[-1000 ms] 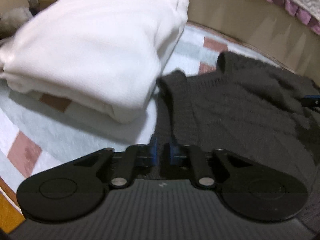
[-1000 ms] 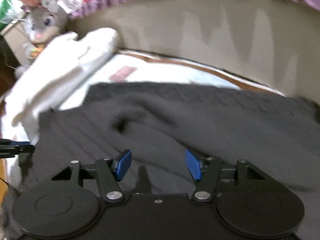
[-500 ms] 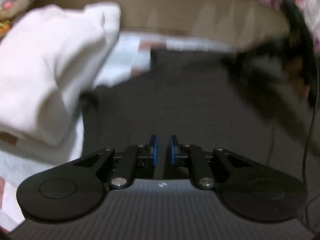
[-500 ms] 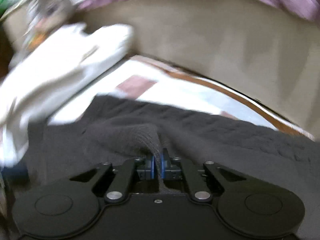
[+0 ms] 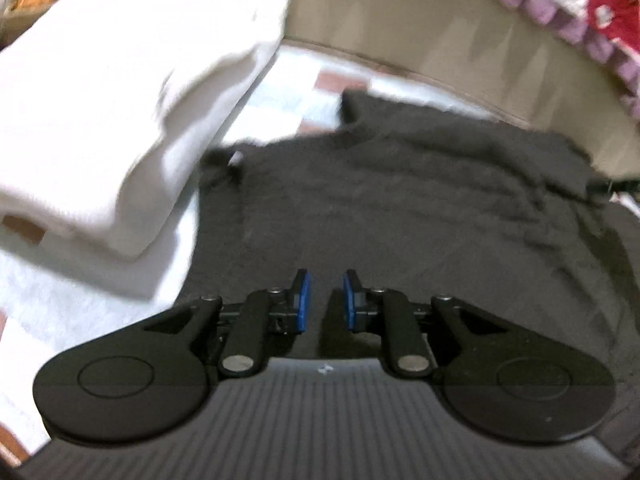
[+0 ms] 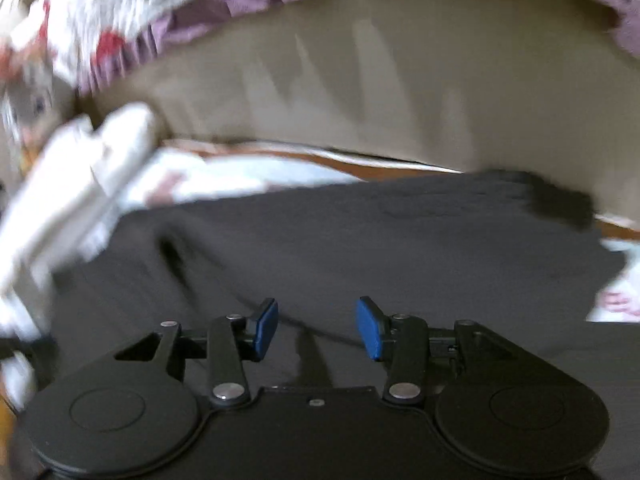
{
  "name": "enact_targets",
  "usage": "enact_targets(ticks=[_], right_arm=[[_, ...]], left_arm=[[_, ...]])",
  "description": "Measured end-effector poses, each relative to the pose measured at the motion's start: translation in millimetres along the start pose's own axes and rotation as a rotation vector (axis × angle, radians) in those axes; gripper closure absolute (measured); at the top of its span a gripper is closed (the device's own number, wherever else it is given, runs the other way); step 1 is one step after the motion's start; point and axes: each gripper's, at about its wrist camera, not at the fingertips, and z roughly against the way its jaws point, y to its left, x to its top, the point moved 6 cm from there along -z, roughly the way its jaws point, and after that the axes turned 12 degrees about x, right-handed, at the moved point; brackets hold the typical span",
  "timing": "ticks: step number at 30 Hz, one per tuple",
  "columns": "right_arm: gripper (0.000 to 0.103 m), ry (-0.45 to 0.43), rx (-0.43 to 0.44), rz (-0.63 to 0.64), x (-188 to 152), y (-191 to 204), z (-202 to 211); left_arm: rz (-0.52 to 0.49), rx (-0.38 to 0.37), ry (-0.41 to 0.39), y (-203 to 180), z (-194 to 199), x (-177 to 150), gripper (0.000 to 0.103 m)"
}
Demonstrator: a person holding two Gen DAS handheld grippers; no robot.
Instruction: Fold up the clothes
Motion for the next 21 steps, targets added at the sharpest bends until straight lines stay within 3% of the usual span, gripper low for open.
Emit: enact_targets(ticks=[3, 7, 10, 12, 16, 19, 21], right_arm=[[0.058, -0.019, -0.113, -0.037, -14.1, -35.7, 23.7], [0.055, -0.112, -0.308, -0.217, -28.4, -105.3, 63.6], [0.052, -0.186, -0.373, -0.366, -39.6, -155.5, 95.3], [0.039, -0.215, -0.385, -0.416, -42.6, -179.6, 109.3], [0.036, -0.146, -0.471, -0.286, -48.5, -211.8, 118.8], [0.036, -0.061, -0.473, -0.224, -65.1, -232.1, 113.0], [0.03, -0.119, -0.437, -0.245, -70.7, -237.2, 112.0]], left_arm=[[-0.011, -0.072, -0.073, -19.5, 10.5, 8.9, 0.086], [-0.024, -0.156, -0.061, -55.5, 6.2, 13.9, 0.085], [-0.058, -0.156, -0.057, -81.5, -0.9, 26.9, 0.071], [-0.081, -0.177, -0.057, -100.1, -7.7, 44.6, 0.069], [-0.165, -0.132, -0.09, -128.6, -33.7, 84.1, 0.067], [-0.193, -0.112, -0.105, -137.4, -53.0, 107.3, 0.064], [-0.196, -0.156, -0.025, -143.3, -73.7, 113.7, 0.068]])
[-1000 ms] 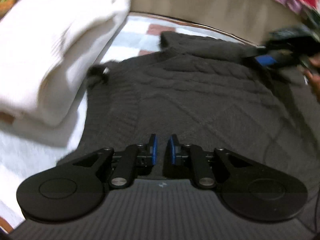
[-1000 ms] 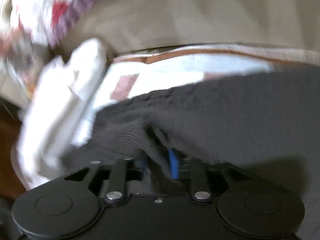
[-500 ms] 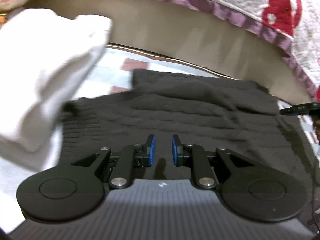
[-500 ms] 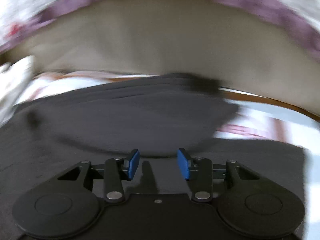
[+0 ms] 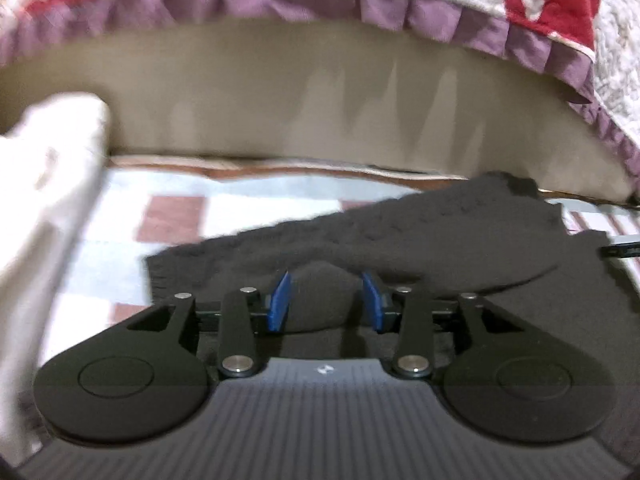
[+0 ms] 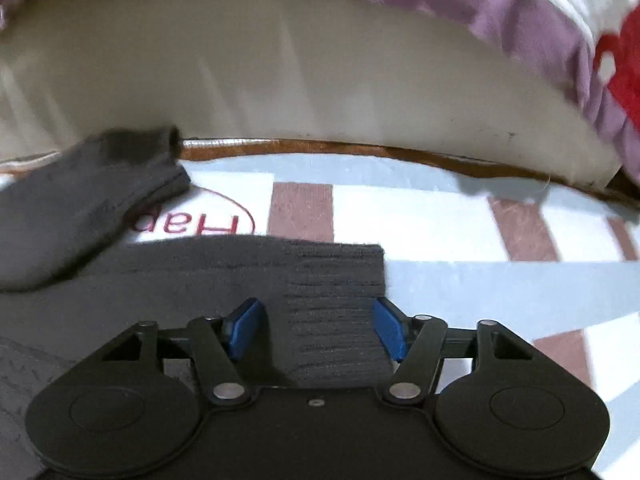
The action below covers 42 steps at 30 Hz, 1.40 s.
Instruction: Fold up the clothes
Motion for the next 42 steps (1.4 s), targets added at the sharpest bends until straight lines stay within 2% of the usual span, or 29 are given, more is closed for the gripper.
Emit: enact_targets(ticks=[1, 2, 3, 5, 7, 8, 9, 10, 12, 13, 15, 18, 20, 21, 23, 25, 26, 27, 28, 29, 30, 32, 35, 38, 40, 42], right_arm=[[0.028, -0.017, 0.005, -0.021, -0.2, -2.8, -2.5], [0.021, -0.033, -0.003, -0.049, -0.5, -4.2, -5.9], [0.014, -0.049, -0.016, -0.071, -0.4, -2.8, -9.3], [0.012, -0.081, -0.045, -0.094, 2.0, 4.0, -15.4], [0.023, -0.095, -0.034, -0.088, 7.2, 12.6, -19.3], [0.049, -0.096, -0.006, -0.075, 10.1, 17.3, -18.3], [0.081, -0.094, 0.029, -0.059, 12.8, 21.8, -15.3], [0.087, -0.102, 0.038, -0.037, 15.4, 25.7, -11.2], [0.088, -0.147, -0.004, 0.02, 20.2, 31.4, 0.6], [0.088, -0.18, -0.027, 0.033, 22.5, 31.2, 8.4], [0.089, -0.258, -0.053, 0.003, 27.1, 24.4, 24.9], [0.089, -0.389, -0.012, -0.232, 29.5, -4.8, 46.5], [0.089, -0.408, -0.051, -0.275, 26.1, -16.1, 50.1], [0.089, -0.396, -0.069, -0.264, 24.8, -17.4, 48.4], [0.089, -0.353, -0.107, -0.225, 23.0, -17.7, 42.2], [0.085, -0.251, -0.151, -0.138, 24.0, -11.0, 27.3], [0.08, -0.219, -0.179, -0.091, 24.5, -5.9, 23.2], [0.062, -0.206, -0.214, -0.039, 25.2, 1.3, 22.4], [0.057, -0.194, -0.249, 0.012, 25.9, 8.5, 21.7], [0.057, -0.182, -0.284, 0.064, 26.7, 15.8, 21.0], [0.05, -0.198, -0.309, 0.097, 28.1, 24.3, 25.1], [0.038, -0.298, -0.312, 0.115, 32.6, 43.7, 43.9], [0.037, -0.346, -0.204, 0.095, 36.2, 71.7, 66.0], [0.036, -0.352, -0.009, 0.0, 26.2, 102.6, 86.5], [0.036, -0.329, 0.113, -0.042, 11.7, 125.6, 94.4], [0.036, -0.263, 0.208, -0.038, -5.0, 152.7, 94.1]], left_arm=[[-0.022, 0.005, 0.042, -3.3, -11.1, 0.7, 0.068], [-0.057, 0.015, 0.066, -7.8, -20.9, 1.0, 0.068], [-0.114, 0.032, 0.059, -14.6, -28.3, 0.7, 0.068], [-0.179, 0.057, 0.062, -22.6, -40.8, -0.9, 0.061], [-0.172, 0.057, 0.06, -22.8, -46.5, -0.4, 0.055], [-0.157, 0.049, 0.057, -21.6, -47.4, 0.3, 0.05], [-0.142, 0.037, 0.06, -20.6, -47.5, 0.7, 0.049], [-0.147, 0.039, 0.054, -20.2, -46.9, 0.3, 0.051], [-0.232, 0.095, 0.016, -21.9, -43.2, -2.7, 0.092], [-0.266, 0.115, -0.011, -22.8, -40.0, -3.6, 0.093], [-0.245, 0.108, -0.108, -21.7, -24.9, -1.9, 0.096], [-0.143, 0.082, -0.196, -15.0, -5.7, -0.3, 0.1], [-0.1, 0.05, -0.24, -12.2, 1.7, -3.3, 0.099], [-0.099, 0.079, -0.241, -10.8, 0.2, -6.5, 0.097], [-0.112, 0.184, -0.176, -5.3, -9.5, -14.9, 0.094], [-0.117, 0.183, -0.091, 2.6, -13.7, -23.8, 0.088], [-0.102, 0.18, -0.07, 6.4, -11.1, -26.1, 0.08], [-0.081, 0.182, -0.059, 10.4, -5.3, -27.2, 0.07], [-0.06, 0.185, -0.044, 14.5, 0.9, -28.0, 0.063], [-0.038, 0.189, -0.025, 18.7, 8.8, -28.9, 0.052], [-0.013, 0.187, -0.01, 22.7, 19.3, -30.9, 0.05], [0.025, 0.143, -0.004, 26.4, 43.5, -39.4, 0.05], [0.085, 0.072, 0.01, 35.4, 82.7, -63.2, 0.05], [0.105, 0.021, 0.108, 40.9, 113.9, -92.3, 0.05], [0.139, -0.01, 0.136, 46.1, 133.2, -109.4, 0.05], [0.181, -0.026, 0.134, 52.2, 149.5, -124.4, 0.05]])
